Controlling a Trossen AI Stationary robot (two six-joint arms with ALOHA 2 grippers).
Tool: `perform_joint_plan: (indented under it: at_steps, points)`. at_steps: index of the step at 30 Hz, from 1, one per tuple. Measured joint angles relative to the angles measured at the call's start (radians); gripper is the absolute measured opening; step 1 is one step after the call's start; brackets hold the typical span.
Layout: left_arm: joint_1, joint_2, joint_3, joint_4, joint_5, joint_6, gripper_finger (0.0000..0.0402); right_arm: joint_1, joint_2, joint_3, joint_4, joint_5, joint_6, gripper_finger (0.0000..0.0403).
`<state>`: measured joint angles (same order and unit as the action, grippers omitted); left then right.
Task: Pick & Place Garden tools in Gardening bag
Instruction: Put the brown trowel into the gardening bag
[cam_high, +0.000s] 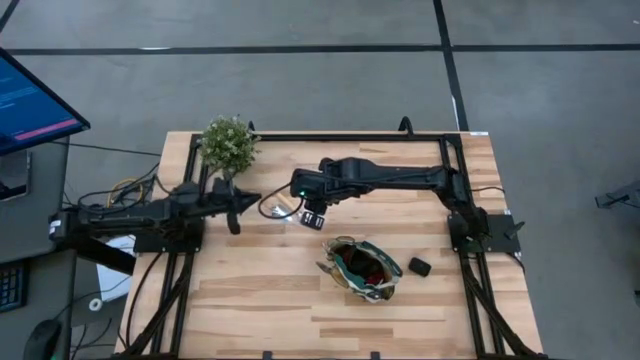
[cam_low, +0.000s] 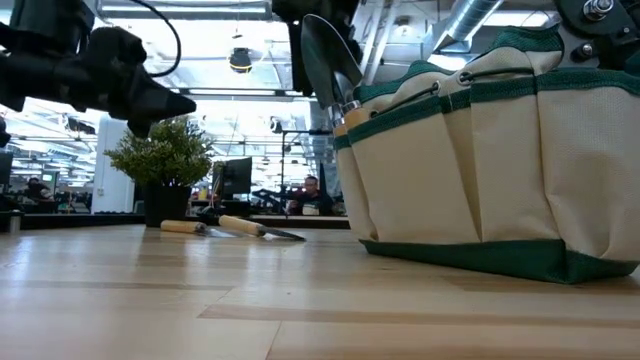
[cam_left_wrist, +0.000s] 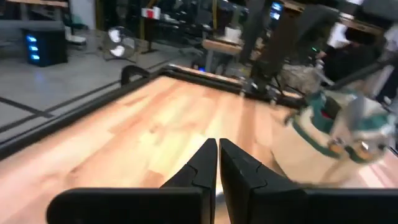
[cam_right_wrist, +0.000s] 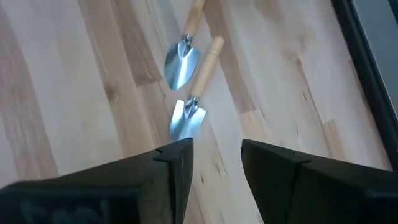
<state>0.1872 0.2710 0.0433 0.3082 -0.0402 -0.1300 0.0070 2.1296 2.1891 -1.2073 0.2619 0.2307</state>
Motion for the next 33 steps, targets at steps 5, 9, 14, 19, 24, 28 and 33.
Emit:
perform_joint_plan:
  at_steps: [5,9,14,19,24,28,33]
  points:
    - [-0.029,-0.025,0.009,-0.218,0.051,0.003,0.0017,0.000,-0.041,0.000,-0.024,0.000,-0.026,0.0127]
    - [-0.050,-0.061,0.014,-0.234,0.041,-0.013,0.0017,-0.002,-0.080,-0.001,-0.039,0.001,-0.051,0.0127]
    - [-0.077,-0.161,0.080,-0.398,0.001,-0.031,0.0017,-0.009,-0.134,-0.001,-0.038,0.001,-0.055,0.0127]
    - [-0.099,-0.276,0.118,-0.500,-0.054,0.032,0.0017,-0.010,-0.164,-0.001,-0.035,0.002,-0.055,0.0127]
    - [-0.102,-0.270,0.079,-0.468,-0.049,0.047,0.0017,-0.009,-0.167,-0.001,-0.037,0.002,-0.052,0.0127]
    - [-0.101,-0.269,0.019,-0.282,0.059,0.068,0.0017,-0.009,-0.167,-0.001,-0.037,0.001,-0.050,0.0127]
    - [-0.102,-0.268,-0.037,-0.277,0.098,0.014,0.0017,-0.016,-0.167,-0.001,-0.031,0.002,-0.054,0.0127]
